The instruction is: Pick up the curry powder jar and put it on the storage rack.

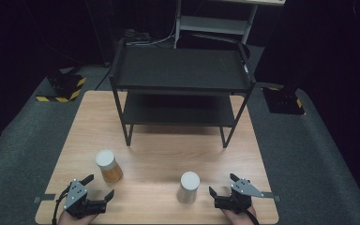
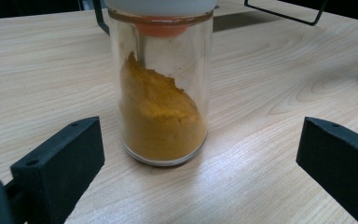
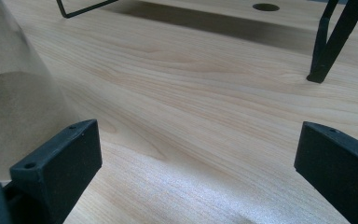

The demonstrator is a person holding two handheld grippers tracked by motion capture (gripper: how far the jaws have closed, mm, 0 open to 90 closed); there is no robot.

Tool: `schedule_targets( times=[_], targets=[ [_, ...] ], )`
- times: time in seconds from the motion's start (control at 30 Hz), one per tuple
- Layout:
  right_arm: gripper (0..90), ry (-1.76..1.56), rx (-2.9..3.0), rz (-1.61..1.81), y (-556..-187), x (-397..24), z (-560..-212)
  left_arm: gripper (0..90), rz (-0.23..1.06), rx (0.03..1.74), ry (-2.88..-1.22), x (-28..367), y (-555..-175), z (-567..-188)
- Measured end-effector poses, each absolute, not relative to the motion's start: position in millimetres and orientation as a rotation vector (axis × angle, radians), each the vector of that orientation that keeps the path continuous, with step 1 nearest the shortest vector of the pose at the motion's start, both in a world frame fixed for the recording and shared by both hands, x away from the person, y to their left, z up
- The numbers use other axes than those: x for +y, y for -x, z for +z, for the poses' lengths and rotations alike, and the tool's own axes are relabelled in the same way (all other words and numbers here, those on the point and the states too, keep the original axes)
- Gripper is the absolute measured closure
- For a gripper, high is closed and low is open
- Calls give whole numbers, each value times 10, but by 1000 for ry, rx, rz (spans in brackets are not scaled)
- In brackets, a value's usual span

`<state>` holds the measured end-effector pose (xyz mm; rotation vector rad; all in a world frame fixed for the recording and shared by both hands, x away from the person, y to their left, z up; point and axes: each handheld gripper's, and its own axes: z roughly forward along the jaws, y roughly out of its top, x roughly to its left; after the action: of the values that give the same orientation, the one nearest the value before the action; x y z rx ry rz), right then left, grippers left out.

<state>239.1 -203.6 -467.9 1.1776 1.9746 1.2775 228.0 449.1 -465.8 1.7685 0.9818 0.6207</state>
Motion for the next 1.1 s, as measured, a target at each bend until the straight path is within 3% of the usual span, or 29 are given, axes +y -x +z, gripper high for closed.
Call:
schedule_targets(
  times=[1.1],
  targets=[
    [0, -1191, 2030, 1182, -2430, -1985, -4591, 8, 596, 1052, -1799, 4480, -2261, -4523]
  ],
)
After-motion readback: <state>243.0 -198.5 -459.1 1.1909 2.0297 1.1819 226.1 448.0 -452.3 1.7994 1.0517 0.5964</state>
